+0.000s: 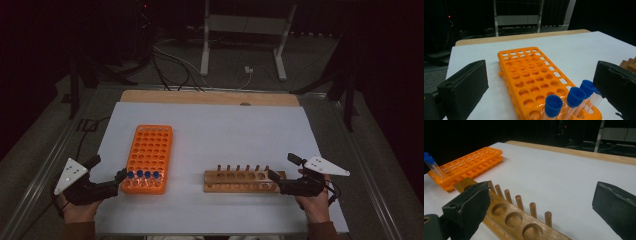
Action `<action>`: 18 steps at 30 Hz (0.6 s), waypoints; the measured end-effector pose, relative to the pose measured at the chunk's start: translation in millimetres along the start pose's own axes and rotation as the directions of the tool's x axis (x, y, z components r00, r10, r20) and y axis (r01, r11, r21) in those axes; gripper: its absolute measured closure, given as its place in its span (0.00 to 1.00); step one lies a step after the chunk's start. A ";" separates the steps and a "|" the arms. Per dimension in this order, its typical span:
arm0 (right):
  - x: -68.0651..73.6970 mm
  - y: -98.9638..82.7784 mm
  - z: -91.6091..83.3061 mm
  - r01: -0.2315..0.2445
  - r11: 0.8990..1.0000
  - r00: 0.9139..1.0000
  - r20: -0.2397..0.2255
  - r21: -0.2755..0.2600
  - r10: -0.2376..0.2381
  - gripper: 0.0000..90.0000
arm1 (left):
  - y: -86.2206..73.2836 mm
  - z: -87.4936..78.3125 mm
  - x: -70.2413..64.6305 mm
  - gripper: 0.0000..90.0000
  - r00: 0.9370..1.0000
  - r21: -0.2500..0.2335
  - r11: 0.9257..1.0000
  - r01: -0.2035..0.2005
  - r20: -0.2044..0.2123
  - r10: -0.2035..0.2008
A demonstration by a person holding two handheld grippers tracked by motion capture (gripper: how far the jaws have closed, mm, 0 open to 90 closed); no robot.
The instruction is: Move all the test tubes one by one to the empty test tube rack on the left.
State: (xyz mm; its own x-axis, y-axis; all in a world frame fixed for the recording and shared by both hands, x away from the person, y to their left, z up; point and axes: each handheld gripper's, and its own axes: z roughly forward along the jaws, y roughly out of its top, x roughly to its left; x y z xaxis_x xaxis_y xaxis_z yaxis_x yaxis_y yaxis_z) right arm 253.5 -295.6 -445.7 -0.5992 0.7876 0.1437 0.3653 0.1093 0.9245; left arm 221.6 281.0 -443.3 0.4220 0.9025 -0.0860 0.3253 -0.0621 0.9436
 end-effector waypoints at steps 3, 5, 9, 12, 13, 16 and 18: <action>0.2 -3.3 -0.4 0.002 1.000 1.000 0.006 -0.001 -0.002 0.02 | -0.8 0.5 -0.4 0.00 1.000 -0.006 1.000 0.003 -0.005 -0.004; 0.5 -4.3 -0.9 0.000 1.000 1.000 0.008 -0.006 0.000 0.02 | -1.0 0.7 -0.8 0.00 1.000 -0.007 1.000 0.003 -0.010 -0.003; 0.7 -5.7 -3.3 0.001 1.000 1.000 0.013 -0.018 -0.001 0.02 | -2.3 1.1 -1.4 0.00 1.000 -0.004 1.000 -0.002 -0.013 0.002; 0.7 -6.4 -5.7 0.001 1.000 1.000 0.018 -0.023 0.000 0.02 | -2.8 0.9 -2.0 0.00 1.000 -0.001 1.000 -0.008 -0.016 0.008; 0.6 -6.5 -6.3 0.000 1.000 1.000 0.017 -0.027 0.001 0.02 | -2.9 0.7 -2.3 0.00 1.000 0.001 1.000 -0.011 -0.015 0.011; 0.3 -6.6 -8.2 -0.006 0.999 1.000 0.020 -0.039 0.007 0.02 | -3.8 1.2 -2.3 0.00 1.000 0.006 1.000 -0.014 -0.016 0.014; -0.4 -6.6 -9.1 -0.005 0.999 1.000 0.023 -0.043 0.006 0.02 | -4.3 1.7 -2.2 0.00 1.000 0.008 1.000 -0.013 -0.018 0.013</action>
State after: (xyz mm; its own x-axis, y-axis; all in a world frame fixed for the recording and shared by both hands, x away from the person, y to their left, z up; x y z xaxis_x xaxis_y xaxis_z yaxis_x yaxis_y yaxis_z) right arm 244.8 -302.1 -448.6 -0.5805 0.8019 0.1413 0.3375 0.0790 0.9380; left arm 220.7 278.6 -447.8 0.4112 0.9090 -0.0684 0.3267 -0.0769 0.9420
